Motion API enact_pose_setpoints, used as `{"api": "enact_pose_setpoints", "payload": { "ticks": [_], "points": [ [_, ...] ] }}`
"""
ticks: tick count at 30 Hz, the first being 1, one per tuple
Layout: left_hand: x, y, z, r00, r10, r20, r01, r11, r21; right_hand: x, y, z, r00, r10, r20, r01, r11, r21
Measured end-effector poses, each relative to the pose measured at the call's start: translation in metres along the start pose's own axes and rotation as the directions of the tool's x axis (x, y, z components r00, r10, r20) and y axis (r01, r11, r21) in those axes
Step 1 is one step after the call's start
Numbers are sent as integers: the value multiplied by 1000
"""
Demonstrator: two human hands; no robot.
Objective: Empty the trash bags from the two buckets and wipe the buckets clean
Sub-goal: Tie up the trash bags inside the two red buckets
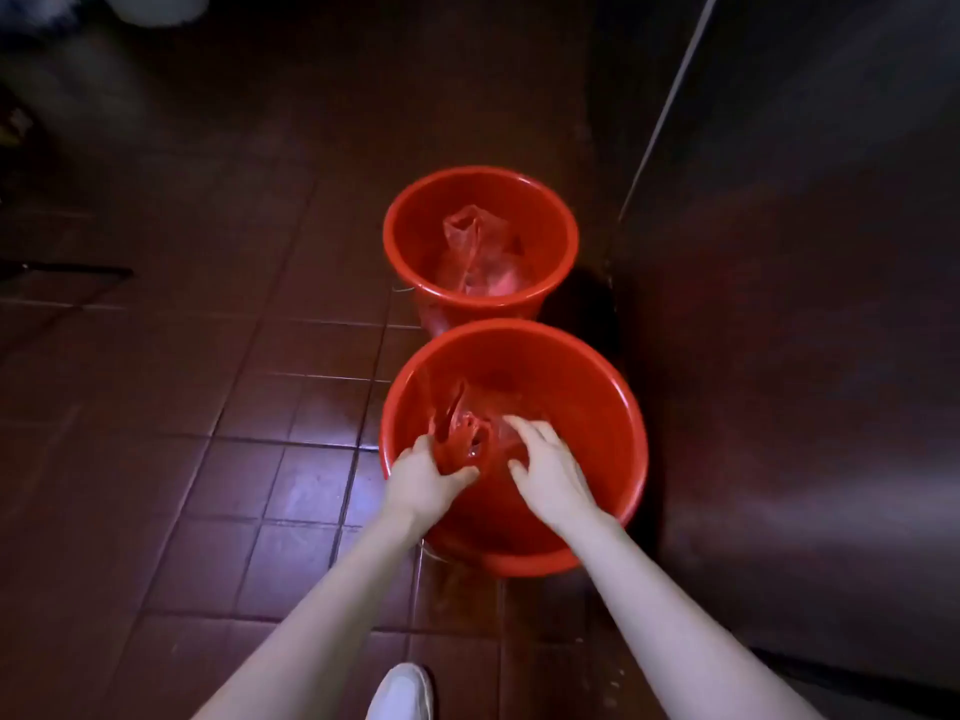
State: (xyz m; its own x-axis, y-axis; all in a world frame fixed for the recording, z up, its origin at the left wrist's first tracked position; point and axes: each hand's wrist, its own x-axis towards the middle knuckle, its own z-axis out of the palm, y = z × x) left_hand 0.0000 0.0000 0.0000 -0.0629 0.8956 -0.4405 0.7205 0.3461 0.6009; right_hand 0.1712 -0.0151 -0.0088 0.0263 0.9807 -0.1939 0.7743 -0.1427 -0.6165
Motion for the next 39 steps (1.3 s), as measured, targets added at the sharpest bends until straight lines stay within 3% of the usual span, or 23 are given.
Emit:
{"api": "enact_pose_setpoints", "payload": {
  "ticks": [4, 8, 10, 12, 14, 16, 20, 25, 30, 33, 35, 37, 39],
  "points": [
    [19, -6, 20, 995, 100, -19, -96, 983, 158, 43, 0, 28, 974, -162, 161, 201, 942, -269],
    [31, -10, 24, 968, 249, -21, -225, 905, 362, 69, 9, 44, 909, -285, 305, 402, 793, -458],
    [31, -13, 18, 950, 307, -58, -263, 886, 381, 72, 12, 48, 892, -306, 332, 446, 716, -538],
    [29, -19, 13, 937, 339, -80, -298, 899, 320, 67, 16, 48, 895, -267, 357, 430, 726, -536],
    [28, -26, 7, 930, 352, -107, -318, 916, 245, 61, 25, 44, 932, -238, 273, 338, 842, -420],
    [31, -32, -1, 917, 363, -165, -336, 926, 175, 56, 31, 36, 975, -204, 87, 218, 948, -230],
    [28, -26, -15, 905, 332, -266, -336, 941, 31, 32, 27, 9, 967, -175, -187, 179, 984, 2],
    [18, -4, -16, 883, 397, -250, -410, 912, 1, 0, 17, -23, 993, -37, -113, 75, 933, 353],
    [11, 25, -15, 935, 280, -216, -345, 856, -385, -13, 15, -29, 972, 123, -199, 49, 724, 688],
    [6, 33, -1, 944, 301, -133, -329, 858, -394, -8, 14, -19, 964, 210, -163, -43, 729, 683],
    [6, 28, 12, 945, 326, -44, -323, 895, -309, -3, 15, -11, 956, 259, -137, -139, 811, 568],
    [10, 23, 19, 957, 292, -10, -282, 916, -287, -1, 23, -2, 950, 292, -109, -208, 854, 477],
    [16, 22, 19, 977, 208, -45, -209, 903, -374, 0, 24, 10, 959, 283, 26, -258, 828, 499]
  ]
}}
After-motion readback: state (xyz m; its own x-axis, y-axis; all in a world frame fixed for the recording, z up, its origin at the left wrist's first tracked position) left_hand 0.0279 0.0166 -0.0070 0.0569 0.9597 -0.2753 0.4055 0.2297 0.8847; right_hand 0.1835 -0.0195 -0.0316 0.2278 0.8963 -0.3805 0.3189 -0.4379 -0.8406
